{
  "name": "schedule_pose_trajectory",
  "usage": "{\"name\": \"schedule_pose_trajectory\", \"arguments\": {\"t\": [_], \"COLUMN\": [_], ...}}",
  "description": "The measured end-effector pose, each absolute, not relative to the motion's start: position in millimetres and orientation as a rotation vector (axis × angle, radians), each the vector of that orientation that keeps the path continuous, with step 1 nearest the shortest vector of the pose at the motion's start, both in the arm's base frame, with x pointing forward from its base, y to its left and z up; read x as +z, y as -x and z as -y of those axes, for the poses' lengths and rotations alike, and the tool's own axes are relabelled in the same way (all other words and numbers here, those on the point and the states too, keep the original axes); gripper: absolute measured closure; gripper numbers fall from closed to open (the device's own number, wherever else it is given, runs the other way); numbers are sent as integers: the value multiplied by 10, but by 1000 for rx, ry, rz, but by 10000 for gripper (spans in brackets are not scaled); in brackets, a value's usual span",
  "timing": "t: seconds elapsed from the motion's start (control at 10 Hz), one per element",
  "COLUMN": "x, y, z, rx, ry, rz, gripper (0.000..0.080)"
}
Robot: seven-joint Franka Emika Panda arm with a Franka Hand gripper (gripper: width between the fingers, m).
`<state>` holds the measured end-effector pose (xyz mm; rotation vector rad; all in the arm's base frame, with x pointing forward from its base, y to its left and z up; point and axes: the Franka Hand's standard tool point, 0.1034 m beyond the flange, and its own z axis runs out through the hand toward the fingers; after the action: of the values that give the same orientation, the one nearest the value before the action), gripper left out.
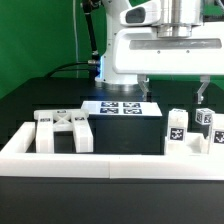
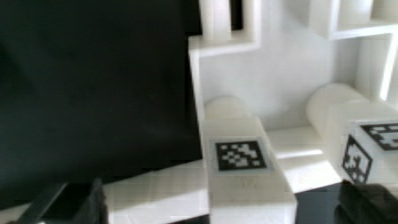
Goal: Assemble chair
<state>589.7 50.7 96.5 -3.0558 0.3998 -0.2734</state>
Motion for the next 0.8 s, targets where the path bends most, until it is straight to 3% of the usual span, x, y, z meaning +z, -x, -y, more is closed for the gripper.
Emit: {"name": "schedule_pose_trajectory", "arguments": {"t": [0.5, 0.8], "x": [923, 746], "y": [-5894, -5860], "z": [-477, -516], "rx": [-268, -325], "ry": [3028, 3052], "rz": [-416, -389], "gripper": [150, 151]}}
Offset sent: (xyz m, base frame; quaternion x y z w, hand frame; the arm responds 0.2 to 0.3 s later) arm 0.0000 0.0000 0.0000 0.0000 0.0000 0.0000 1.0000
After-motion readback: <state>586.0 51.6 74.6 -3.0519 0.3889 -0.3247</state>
